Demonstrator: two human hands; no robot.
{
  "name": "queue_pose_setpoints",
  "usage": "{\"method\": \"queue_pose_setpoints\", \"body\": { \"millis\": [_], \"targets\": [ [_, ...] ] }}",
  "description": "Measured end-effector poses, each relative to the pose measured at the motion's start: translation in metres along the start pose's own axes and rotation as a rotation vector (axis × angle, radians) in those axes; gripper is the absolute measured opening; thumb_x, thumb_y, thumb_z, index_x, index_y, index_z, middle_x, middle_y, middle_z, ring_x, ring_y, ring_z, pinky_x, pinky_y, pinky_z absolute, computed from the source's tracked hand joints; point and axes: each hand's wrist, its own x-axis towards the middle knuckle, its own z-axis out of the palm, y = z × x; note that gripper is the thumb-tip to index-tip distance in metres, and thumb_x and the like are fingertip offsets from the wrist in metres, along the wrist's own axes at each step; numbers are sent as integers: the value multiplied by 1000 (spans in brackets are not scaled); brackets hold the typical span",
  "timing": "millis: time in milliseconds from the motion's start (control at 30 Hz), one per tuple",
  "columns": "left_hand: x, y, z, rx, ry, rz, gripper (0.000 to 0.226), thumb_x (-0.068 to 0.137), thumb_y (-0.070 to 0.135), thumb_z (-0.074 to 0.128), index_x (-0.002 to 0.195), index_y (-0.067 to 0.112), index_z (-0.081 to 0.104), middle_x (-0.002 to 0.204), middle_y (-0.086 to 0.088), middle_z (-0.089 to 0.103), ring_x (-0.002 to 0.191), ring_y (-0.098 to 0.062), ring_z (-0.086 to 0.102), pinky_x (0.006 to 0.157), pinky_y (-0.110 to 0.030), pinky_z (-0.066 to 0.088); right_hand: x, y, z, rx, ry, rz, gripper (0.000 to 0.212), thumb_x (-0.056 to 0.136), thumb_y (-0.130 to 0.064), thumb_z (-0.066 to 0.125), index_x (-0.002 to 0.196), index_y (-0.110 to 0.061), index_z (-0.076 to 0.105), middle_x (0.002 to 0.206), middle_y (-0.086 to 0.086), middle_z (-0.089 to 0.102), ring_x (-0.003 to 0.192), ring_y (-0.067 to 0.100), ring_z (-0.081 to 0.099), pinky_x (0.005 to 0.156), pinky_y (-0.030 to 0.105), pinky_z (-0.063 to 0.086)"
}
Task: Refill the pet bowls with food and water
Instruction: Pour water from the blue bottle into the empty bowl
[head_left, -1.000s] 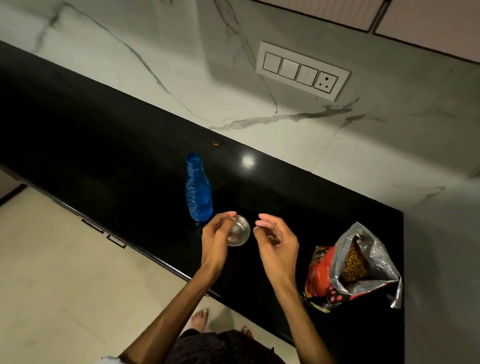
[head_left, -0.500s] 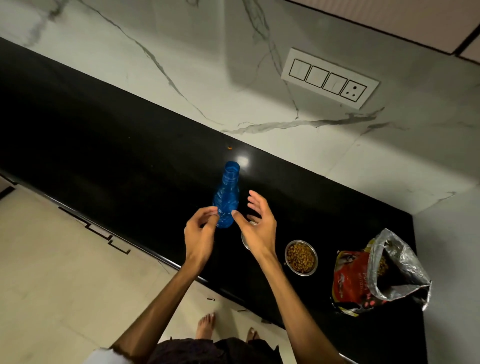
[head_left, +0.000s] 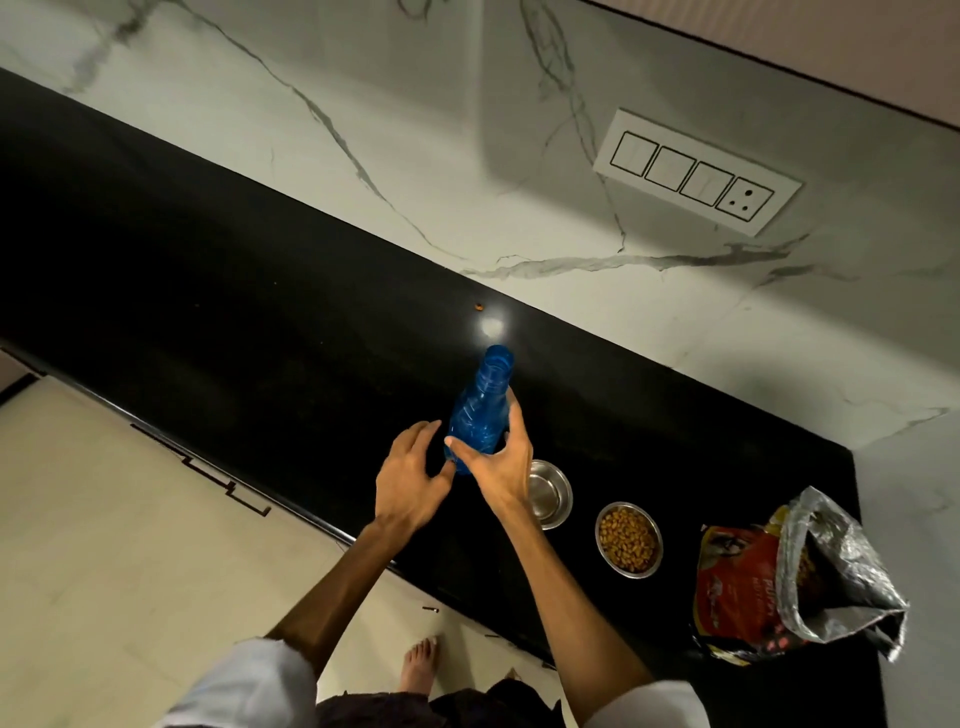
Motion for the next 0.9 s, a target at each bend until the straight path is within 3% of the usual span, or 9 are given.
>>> {"method": "queue_pose_setpoints", "body": {
  "millis": [67,200,367,667,900],
  "targets": [
    [5,-7,5,59,-28,17,67,92,40,67,153,23,46,156,-4,47,146,-22,42,115,-43,44,2,4,4,13,20,7,104,64,-21,98,153,-31,45,143,-19,59,131,-1,56,108,21,47],
    [13,-17,14,181,-68,64,71,92,43,64,156,22,42,161,-6,41,151,-25,35,122,-47,34,8,7,9,19,59,33,97,63,-21,99,144,-36,48,132,-23,63,123,-5,60,100,10,46],
    [17,-22,20,227,-110,81,74,96,48,57,161,23,31,168,-5,29,158,-23,20,128,-46,20,9,14,14,30,66,69,92,65,-25,99,144,-28,50,125,-23,64,118,-7,62,94,9,47],
    [16,-29,20,233,-108,89,77,93,53,45,162,22,28,169,-5,26,158,-21,17,129,-47,20,7,16,17,32,117,85,88,69,-31,96,143,-31,48,128,-14,67,118,3,65,101,28,55],
    [11,-32,19,266,-72,146,71,96,47,35,160,18,33,169,-7,27,158,-23,20,128,-49,22,-5,3,-2,93,204,27,78,70,-25,95,135,-23,52,124,-4,67,115,13,66,100,32,55]
  ]
}}
